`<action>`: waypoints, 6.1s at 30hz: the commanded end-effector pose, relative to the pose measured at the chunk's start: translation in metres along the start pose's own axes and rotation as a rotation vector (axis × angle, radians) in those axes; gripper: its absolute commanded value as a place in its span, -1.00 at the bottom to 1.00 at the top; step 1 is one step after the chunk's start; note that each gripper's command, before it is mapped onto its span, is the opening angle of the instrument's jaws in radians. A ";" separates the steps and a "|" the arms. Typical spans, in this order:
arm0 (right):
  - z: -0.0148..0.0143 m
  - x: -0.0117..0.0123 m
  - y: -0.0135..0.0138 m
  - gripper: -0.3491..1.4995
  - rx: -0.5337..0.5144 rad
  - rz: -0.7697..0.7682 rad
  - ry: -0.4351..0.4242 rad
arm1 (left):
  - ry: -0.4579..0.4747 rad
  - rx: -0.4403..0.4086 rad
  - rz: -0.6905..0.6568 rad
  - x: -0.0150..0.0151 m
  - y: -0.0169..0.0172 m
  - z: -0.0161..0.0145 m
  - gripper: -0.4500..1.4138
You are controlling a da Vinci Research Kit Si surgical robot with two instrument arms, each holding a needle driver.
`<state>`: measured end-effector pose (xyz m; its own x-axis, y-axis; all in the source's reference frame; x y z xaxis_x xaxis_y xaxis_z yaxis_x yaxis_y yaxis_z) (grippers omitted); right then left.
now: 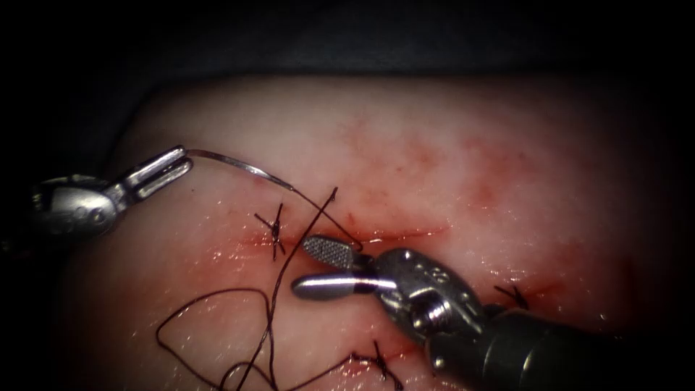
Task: Wound Closure
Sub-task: Use the right gripper to move the suture out of the way, then hand the needle back to the right gripper.
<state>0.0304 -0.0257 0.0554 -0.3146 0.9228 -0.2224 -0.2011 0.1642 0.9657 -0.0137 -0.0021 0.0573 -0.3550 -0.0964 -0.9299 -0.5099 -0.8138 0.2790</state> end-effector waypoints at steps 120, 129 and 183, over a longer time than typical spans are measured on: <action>-0.0081 0.0287 0.0133 -1.00 -0.895 -1.010 -0.523 | -0.116 -0.020 0.019 -0.0027 0.0011 -0.0015 -1.00; -0.0025 0.0322 0.0171 -1.00 -0.795 -1.279 -0.484 | -0.125 -0.033 0.023 -0.0026 0.0014 -0.0012 -1.00; -0.0145 -0.0002 0.0013 0.36 -0.279 -0.329 0.061 | 0.222 -0.193 -0.780 -0.0068 0.0148 0.0003 -1.00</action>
<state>0.0153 -0.0310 0.0549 -0.2606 0.8226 -0.5054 -0.5394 0.3101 0.7829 -0.0187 -0.0136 0.0674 0.2223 0.4405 -0.8698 -0.3965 -0.7742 -0.4934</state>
